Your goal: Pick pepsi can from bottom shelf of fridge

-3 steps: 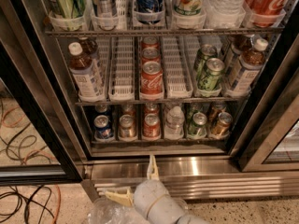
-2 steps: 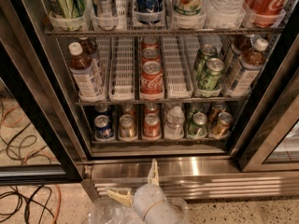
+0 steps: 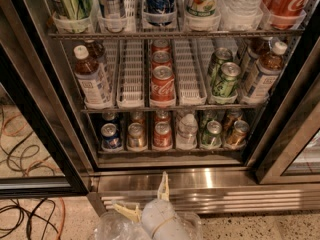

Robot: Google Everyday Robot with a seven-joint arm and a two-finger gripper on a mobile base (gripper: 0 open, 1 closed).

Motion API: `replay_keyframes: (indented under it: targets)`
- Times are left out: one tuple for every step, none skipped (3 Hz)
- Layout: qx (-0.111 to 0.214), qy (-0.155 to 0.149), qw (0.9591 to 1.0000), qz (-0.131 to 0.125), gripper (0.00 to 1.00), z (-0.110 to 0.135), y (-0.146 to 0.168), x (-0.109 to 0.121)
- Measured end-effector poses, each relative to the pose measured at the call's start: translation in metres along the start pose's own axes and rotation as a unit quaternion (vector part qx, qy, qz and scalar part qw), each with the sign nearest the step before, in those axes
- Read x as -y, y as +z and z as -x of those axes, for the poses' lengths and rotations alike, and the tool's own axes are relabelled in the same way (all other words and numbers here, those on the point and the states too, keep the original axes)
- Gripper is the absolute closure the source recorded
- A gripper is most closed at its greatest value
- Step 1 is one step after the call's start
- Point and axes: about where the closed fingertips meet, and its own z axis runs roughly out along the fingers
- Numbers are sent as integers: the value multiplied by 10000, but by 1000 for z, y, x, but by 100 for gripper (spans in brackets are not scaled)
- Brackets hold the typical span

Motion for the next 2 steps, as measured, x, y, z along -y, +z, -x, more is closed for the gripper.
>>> replay_keyframes:
  targets:
    - [153,-40,9999,-31,0,0,0,-2]
    - [472,113,9987,-170,0,-6,15,-5]
